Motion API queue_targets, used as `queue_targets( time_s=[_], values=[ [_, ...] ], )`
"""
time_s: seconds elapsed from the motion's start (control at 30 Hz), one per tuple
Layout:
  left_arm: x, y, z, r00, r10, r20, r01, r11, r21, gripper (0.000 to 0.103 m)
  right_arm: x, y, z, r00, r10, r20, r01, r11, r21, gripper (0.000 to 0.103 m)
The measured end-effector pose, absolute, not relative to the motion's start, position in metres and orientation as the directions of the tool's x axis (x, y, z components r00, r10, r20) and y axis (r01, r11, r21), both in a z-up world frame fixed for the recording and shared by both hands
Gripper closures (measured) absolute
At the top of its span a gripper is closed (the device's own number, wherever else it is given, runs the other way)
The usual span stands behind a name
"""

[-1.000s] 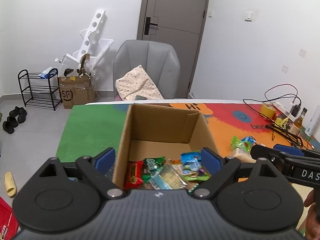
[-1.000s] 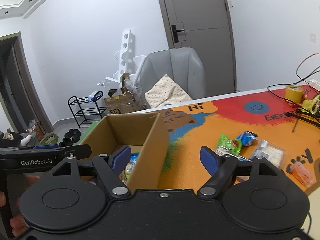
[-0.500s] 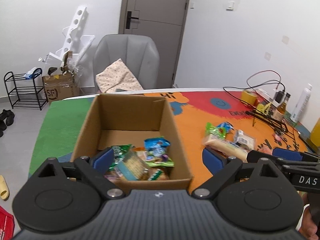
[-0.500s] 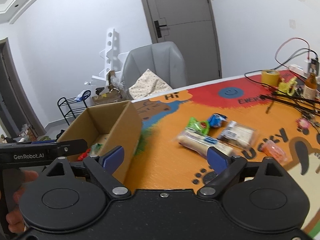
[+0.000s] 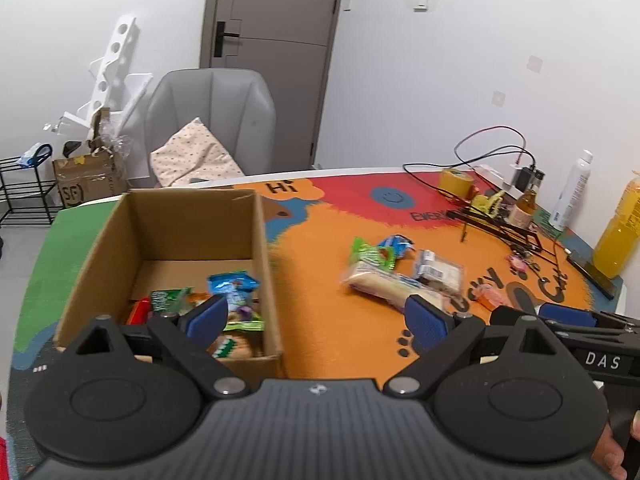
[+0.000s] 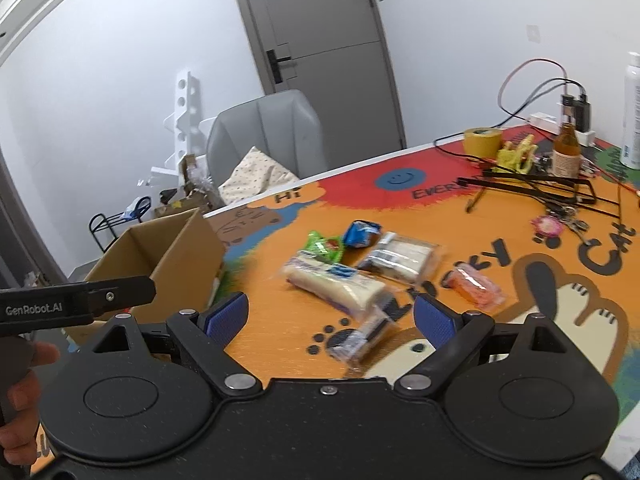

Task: Organize snacks
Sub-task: 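Move both open grippers back toward the clear stick packet and orange packet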

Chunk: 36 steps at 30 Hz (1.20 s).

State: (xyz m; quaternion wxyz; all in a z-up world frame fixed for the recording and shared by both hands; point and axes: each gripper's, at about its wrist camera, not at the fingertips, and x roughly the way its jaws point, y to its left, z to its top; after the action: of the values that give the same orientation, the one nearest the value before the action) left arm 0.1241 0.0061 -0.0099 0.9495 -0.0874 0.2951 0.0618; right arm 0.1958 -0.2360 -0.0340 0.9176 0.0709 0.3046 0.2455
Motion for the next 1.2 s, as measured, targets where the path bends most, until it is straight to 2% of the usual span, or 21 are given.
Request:
queue_targets(
  time_s=[0.2, 0.77, 1.2],
  values=[
    [0.134, -0.012, -0.013, 0.817, 0.052, -0.574, -0.149, 0.981, -0.124, 0.009, 0.206, -0.259, -0.041, 0.707, 0.477, -0.522, -0.374, 0.879, 0.296, 0.013],
    [0.177, -0.061, -0.037, 0.808, 0.028, -0.589, -0.118, 0.986, -0.114, 0.012, 0.239, -0.302, -0.073, 0.691, 0.467, -0.552, -0.326, 0.883, 0.338, 0.036],
    [0.212, -0.092, -0.073, 0.759, -0.017, -0.651, -0.087, 0.988, -0.127, 0.04, 0.268, -0.314, -0.095, 0.664, 0.482, -0.572, -0.335, 0.875, 0.348, 0.044]
  ],
)
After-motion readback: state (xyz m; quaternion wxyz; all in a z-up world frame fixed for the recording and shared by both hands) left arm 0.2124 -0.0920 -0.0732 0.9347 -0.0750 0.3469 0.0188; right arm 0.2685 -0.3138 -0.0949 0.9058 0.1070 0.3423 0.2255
